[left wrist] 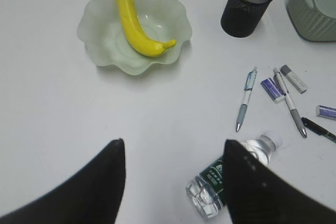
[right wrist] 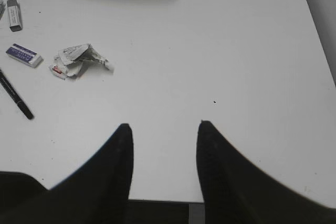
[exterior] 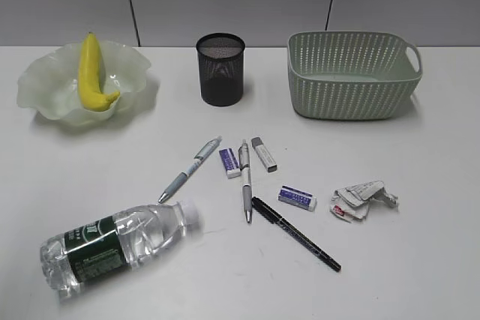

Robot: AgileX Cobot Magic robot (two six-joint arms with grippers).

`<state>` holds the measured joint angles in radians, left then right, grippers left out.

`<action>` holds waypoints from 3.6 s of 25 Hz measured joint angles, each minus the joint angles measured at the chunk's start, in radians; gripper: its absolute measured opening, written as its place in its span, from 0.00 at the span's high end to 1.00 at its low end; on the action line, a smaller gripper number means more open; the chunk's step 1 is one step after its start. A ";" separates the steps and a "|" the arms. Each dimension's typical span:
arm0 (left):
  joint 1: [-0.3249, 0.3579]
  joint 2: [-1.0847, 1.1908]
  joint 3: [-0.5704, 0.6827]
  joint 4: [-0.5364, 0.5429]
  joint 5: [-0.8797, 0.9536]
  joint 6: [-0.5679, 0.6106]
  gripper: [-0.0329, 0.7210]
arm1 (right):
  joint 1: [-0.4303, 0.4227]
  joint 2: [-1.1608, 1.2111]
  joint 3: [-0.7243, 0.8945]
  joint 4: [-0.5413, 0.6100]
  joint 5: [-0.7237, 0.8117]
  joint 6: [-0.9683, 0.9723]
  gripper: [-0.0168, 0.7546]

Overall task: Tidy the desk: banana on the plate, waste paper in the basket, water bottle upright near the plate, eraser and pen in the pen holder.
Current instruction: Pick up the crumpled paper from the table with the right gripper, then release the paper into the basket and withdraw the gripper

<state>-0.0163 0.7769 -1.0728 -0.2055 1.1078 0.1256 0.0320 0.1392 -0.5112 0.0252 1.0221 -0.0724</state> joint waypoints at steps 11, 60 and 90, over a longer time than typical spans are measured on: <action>-0.046 -0.483 0.466 0.029 -0.010 -0.011 0.38 | 0.016 0.000 0.000 0.007 0.001 0.009 0.55; -0.104 -0.782 0.533 0.058 -0.043 -0.011 0.38 | 0.275 1.801 -0.591 0.198 -0.300 -0.806 0.22; -0.104 -0.782 0.533 0.058 -0.044 -0.011 0.38 | 0.248 1.699 -0.732 0.247 -1.072 -0.586 0.90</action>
<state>-0.1205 -0.0052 -0.5397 -0.1471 1.0639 0.1145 0.2802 1.8381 -1.2429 0.2719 -0.0497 -0.6585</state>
